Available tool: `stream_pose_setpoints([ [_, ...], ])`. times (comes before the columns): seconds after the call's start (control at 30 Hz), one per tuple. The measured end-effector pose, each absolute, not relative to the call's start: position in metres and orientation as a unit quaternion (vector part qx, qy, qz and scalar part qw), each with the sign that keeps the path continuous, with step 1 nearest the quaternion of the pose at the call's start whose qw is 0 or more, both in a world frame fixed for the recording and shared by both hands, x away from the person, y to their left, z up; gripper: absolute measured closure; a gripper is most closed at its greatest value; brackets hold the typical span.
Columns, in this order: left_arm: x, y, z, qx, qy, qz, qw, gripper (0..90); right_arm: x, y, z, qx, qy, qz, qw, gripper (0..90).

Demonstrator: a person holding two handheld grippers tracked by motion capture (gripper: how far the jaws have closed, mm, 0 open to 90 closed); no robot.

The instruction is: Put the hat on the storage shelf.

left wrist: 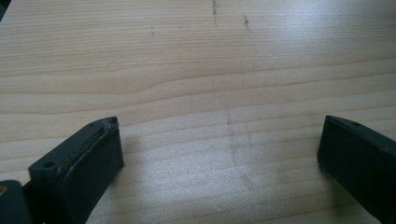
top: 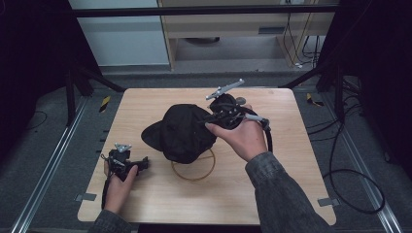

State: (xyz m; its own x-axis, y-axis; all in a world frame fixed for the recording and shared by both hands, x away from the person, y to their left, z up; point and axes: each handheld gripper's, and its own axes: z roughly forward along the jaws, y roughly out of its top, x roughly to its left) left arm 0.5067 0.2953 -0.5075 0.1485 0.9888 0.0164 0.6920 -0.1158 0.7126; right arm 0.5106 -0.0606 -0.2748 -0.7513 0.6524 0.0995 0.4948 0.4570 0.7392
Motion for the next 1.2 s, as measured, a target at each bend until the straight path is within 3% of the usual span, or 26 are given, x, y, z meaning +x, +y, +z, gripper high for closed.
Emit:
stream_pose_setpoints([
  [1.2, 0.507, 0.295, -0.508, 0.701, 0.599, 0.258, 0.288, 0.0, 0.499, -0.084, -0.263, 0.347, 0.832, 0.420, 0.098, 66.3],
])
